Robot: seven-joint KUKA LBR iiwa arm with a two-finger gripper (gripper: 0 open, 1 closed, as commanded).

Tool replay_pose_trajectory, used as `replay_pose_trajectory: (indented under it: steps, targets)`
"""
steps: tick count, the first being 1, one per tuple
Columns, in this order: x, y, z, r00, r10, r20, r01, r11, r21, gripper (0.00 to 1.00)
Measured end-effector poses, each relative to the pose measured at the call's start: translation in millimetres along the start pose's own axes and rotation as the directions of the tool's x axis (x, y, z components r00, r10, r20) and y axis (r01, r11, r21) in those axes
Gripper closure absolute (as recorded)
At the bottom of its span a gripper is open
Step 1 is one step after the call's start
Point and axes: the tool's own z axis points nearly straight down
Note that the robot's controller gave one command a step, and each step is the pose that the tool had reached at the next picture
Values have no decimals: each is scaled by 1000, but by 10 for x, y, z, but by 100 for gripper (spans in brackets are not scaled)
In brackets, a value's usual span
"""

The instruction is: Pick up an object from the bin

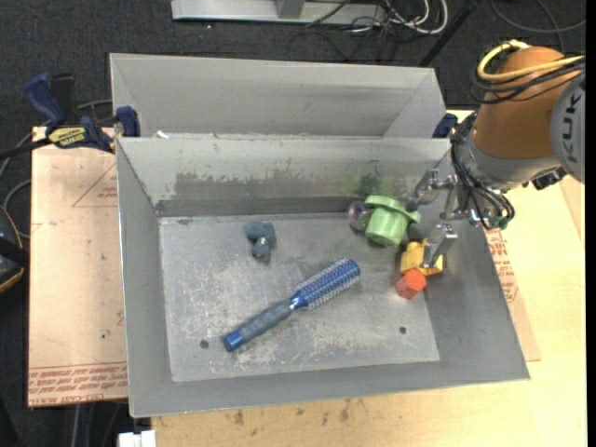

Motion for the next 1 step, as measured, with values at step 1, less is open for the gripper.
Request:
replay_pose_trajectory:
  steps: [1]
  targets:
    - [-209, 621, -387, 952, -306, 11, 306, 952, 2, 0]
